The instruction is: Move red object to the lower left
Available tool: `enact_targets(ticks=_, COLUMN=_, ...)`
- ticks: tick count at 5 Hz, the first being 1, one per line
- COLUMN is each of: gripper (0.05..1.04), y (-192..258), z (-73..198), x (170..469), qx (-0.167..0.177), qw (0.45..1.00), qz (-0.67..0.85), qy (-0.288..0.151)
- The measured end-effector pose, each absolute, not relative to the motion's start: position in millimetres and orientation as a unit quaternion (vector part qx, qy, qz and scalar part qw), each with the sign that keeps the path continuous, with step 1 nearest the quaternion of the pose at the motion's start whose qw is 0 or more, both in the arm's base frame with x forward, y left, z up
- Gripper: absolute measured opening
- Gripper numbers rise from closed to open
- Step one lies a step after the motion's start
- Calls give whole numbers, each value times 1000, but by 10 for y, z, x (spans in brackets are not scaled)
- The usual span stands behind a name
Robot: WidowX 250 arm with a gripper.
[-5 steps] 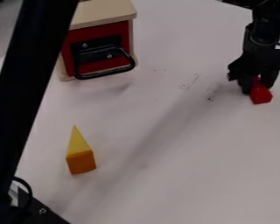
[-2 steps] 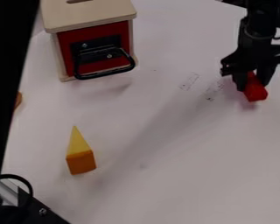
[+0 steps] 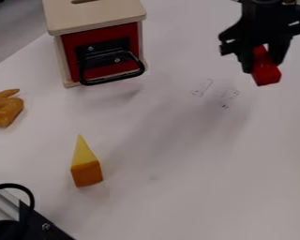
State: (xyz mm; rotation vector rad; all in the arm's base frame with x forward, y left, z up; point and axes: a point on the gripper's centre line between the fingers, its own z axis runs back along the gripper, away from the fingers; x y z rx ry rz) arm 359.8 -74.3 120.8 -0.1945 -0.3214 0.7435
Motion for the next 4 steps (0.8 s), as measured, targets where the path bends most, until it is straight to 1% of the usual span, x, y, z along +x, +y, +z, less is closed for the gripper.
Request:
enact_targets(ticks=1, gripper=545, y=-503, z=1371, x=3196, qx=-100, qw=904, qz=380, qy=-167)
enact_targets(ticks=2, gripper=545, y=-199, z=1413, x=2802, qx=-96, qw=893, qz=405, qy=-172)
enact_targets(ticks=4, gripper=545, y=438, z=1284, x=2204, qx=-84, qw=869, qz=452, qy=-182)
